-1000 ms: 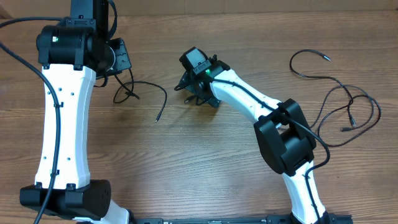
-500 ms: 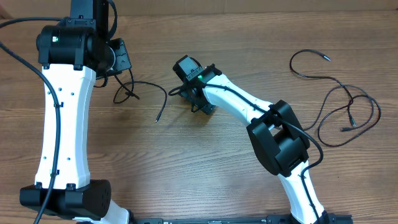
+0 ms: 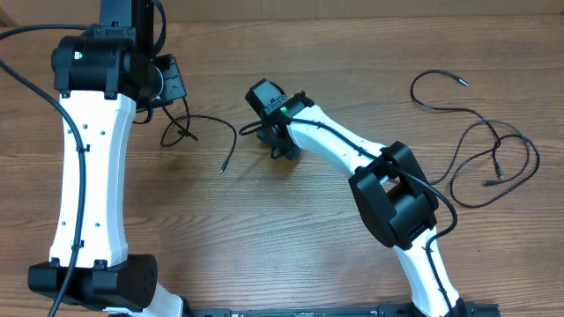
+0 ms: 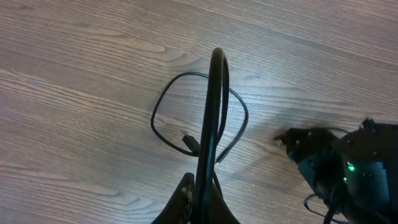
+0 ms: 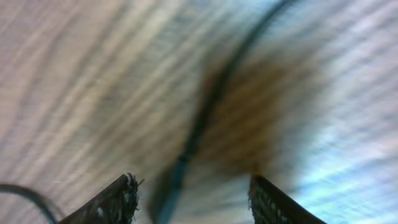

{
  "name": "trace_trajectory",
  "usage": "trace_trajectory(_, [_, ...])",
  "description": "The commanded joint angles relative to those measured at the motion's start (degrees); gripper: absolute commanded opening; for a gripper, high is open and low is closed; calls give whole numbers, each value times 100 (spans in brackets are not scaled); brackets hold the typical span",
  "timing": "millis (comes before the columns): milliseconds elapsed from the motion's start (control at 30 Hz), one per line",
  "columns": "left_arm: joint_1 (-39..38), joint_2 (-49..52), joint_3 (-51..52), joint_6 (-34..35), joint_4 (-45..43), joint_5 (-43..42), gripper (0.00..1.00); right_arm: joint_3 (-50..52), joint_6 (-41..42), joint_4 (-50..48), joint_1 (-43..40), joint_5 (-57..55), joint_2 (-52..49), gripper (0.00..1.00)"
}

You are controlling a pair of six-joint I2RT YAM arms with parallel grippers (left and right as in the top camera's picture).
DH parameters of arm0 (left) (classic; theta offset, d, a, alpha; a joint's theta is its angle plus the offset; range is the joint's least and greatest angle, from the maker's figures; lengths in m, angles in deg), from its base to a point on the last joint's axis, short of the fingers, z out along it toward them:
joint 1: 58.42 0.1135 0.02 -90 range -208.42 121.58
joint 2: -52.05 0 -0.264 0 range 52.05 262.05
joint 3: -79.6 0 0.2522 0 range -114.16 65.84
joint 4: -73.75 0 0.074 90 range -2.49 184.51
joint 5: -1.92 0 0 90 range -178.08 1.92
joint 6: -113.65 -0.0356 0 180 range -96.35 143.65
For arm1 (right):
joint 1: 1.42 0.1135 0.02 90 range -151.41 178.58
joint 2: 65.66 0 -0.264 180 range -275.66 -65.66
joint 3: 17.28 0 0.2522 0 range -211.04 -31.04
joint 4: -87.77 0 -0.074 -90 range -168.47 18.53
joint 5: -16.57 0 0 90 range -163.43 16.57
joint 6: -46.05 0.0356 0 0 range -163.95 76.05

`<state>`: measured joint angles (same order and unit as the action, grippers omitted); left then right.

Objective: Untangle cables

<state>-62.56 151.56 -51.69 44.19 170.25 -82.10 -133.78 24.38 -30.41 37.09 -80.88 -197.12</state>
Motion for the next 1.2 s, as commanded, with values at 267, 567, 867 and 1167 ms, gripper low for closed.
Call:
trace_trajectory(267, [-2, -24, 13, -127, 2, -28, 4, 4, -31, -146, 205, -70, -114, 52])
trace_trajectory(567, [-2, -24, 13, -127, 42, -28, 4, 4, 94, -146, 205, -116, -116, 27])
trace_trajectory(867, [-2, -24, 13, -125, 44, -31, 4, 4, 90, -98, 205, -162, -116, 12])
trace_trajectory(1167, [-2, -24, 13, -127, 44, -31, 4, 2, 72, 223, 192, -505, -116, 9])
